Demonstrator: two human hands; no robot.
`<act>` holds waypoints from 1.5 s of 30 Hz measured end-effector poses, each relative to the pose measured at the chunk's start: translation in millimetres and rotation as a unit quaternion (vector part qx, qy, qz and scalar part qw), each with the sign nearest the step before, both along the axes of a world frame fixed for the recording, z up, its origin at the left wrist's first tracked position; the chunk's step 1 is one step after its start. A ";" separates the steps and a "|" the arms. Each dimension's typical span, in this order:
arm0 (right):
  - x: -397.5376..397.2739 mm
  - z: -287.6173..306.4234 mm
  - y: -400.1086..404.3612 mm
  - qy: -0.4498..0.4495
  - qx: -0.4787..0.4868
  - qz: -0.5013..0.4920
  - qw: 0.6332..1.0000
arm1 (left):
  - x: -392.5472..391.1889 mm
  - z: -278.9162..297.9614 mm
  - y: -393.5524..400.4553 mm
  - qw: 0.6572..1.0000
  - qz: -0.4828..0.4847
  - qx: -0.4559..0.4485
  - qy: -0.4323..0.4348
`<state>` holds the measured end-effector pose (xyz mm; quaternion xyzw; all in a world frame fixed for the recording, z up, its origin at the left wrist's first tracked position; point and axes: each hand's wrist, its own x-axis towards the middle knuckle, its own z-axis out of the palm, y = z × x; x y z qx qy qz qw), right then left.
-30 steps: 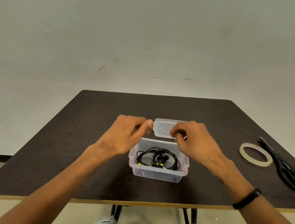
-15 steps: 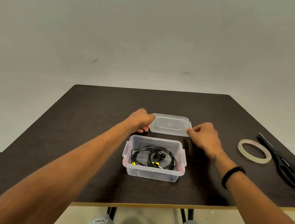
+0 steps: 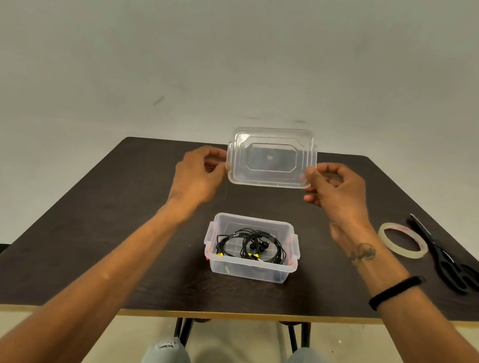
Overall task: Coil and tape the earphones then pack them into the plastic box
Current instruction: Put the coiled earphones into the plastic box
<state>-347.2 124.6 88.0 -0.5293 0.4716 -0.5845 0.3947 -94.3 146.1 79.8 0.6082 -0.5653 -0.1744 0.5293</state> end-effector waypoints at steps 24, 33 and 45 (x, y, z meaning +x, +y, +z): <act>-28.2 -83.7 72.3 0.219 -0.131 0.016 0.967 | -28.4 -71.6 125.4 0.995 0.030 -0.005 0.092; -20.8 -70.4 75.6 0.146 0.127 0.053 0.980 | -2.8 -59.5 99.5 0.951 -0.036 0.197 0.235; -23.5 -44.1 60.8 0.120 0.275 0.100 0.949 | -2.6 -47.5 82.5 0.937 -0.024 0.223 0.269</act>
